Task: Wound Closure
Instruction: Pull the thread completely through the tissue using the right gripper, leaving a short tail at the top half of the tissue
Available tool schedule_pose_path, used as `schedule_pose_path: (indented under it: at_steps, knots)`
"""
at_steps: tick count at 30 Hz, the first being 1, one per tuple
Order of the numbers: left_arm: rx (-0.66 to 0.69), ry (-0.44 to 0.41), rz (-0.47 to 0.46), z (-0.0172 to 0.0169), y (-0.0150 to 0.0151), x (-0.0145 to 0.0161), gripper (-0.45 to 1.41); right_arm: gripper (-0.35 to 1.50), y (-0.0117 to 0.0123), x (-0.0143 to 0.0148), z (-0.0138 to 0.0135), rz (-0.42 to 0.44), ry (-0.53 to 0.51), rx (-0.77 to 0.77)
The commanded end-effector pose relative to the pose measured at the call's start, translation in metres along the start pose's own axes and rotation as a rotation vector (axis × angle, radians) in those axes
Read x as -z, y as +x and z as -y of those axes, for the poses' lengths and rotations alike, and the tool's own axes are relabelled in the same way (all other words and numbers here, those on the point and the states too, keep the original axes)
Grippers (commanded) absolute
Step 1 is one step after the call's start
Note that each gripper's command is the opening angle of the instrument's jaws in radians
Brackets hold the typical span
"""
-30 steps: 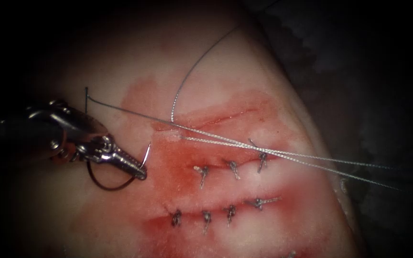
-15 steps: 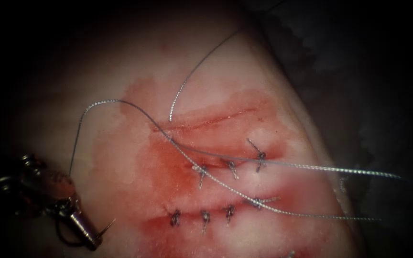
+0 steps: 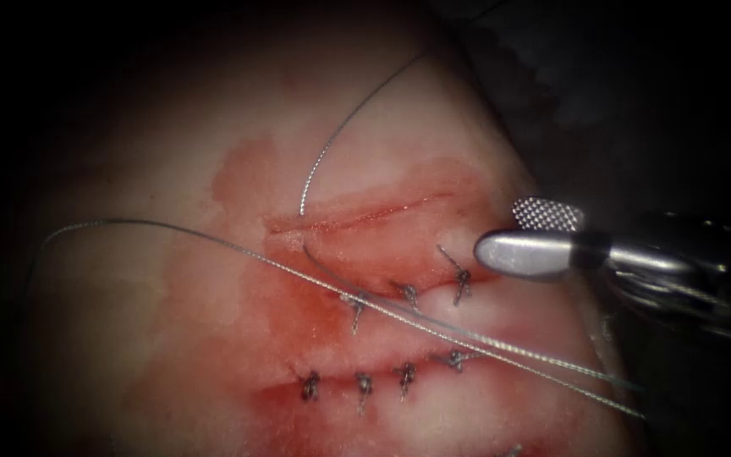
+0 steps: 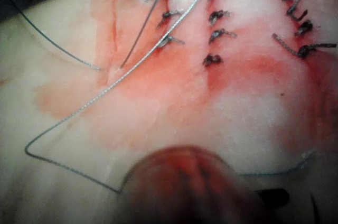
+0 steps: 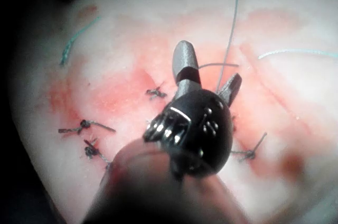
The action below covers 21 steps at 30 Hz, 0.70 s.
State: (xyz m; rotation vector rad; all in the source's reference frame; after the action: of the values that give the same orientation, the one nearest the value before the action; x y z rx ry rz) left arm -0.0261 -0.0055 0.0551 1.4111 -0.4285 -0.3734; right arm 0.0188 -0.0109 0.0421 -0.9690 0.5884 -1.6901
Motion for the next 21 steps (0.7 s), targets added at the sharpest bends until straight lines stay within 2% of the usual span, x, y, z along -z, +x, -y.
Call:
schedule_pose_path:
  at_steps: [1,3,4,6,7,10,12,15,21]
  knots:
    - [0.021,-0.005,-0.004,-0.0008,-0.0010,-0.0001,0.54,0.84,-0.0006,-0.0034,-0.0006,-0.011,-0.031,0.015]
    - [0.022,0.011,-0.002,-0.0008,-0.0017,0.0001,0.79,0.84,-0.0012,-0.0051,-0.0007,-0.023,-0.038,-0.025]
    - [0.020,0.010,0.026,-0.0007,-0.0026,0.0006,0.88,0.83,-0.0018,-0.0067,-0.0005,-0.044,-0.034,-0.114]
    - [0.022,0.004,0.049,-0.0007,-0.0031,0.0010,0.89,0.83,-0.0021,-0.0074,-0.0003,-0.059,-0.032,-0.157]
    - [0.025,-0.004,0.078,-0.0006,-0.0038,0.0015,0.83,0.83,-0.0026,-0.0082,0.0001,-0.081,-0.029,-0.194]
    - [0.018,-0.040,0.198,-0.0009,-0.0068,0.0038,0.96,0.83,-0.0036,-0.0096,0.0012,-0.122,-0.022,-0.297]
    - [0.000,-0.067,0.246,-0.0015,-0.0087,0.0053,0.88,0.81,-0.0042,-0.0103,0.0023,-0.156,-0.015,-0.380]
    - [-0.009,-0.123,0.283,-0.0029,-0.0104,0.0067,0.79,0.79,-0.0046,-0.0109,0.0038,-0.242,0.007,-0.444]
    - [-0.062,-0.243,0.389,-0.0062,-0.0146,0.0076,0.86,0.66,-0.0044,-0.0109,0.0053,-0.441,0.038,-0.501]
